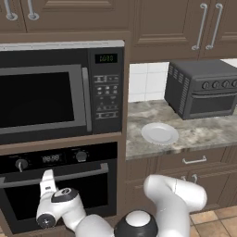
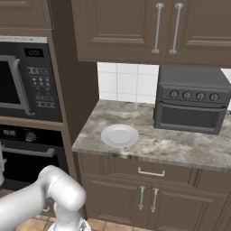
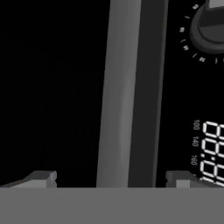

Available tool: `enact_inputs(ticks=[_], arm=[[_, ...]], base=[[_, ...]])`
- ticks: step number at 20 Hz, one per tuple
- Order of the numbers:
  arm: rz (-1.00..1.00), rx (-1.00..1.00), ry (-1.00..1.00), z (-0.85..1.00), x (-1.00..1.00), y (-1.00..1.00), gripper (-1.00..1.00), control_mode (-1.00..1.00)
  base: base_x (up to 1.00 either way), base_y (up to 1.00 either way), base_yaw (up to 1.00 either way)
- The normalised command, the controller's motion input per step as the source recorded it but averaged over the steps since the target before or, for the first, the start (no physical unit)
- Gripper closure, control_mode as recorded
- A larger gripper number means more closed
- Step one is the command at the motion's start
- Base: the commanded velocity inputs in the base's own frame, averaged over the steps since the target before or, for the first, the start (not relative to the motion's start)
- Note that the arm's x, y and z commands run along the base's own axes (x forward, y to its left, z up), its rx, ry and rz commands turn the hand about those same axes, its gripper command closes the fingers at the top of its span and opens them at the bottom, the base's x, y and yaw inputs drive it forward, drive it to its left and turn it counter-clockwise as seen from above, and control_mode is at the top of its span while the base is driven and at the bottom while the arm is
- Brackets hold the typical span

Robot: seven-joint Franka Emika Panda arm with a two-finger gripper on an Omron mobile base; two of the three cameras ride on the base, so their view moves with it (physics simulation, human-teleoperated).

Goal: Take the fish from the oven and place it on the plate on the counter.

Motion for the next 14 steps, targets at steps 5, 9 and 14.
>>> enact_inputs(ticks=[5, 9, 14], arm=[[0.00, -0.05, 0.00, 0.00, 0.31, 0.11, -1.00, -1.00], [0.00, -0.08, 0.00, 0.00, 0.32, 0.00, -1.00, -1.00], [0.00, -0.06, 0.01, -0.12, 0.17, 0.02, -1.00, -1.00]], base=[[0.00, 0.00, 0.00], [0.00, 0.00, 0.00], [0.00, 0.00, 0.00]])
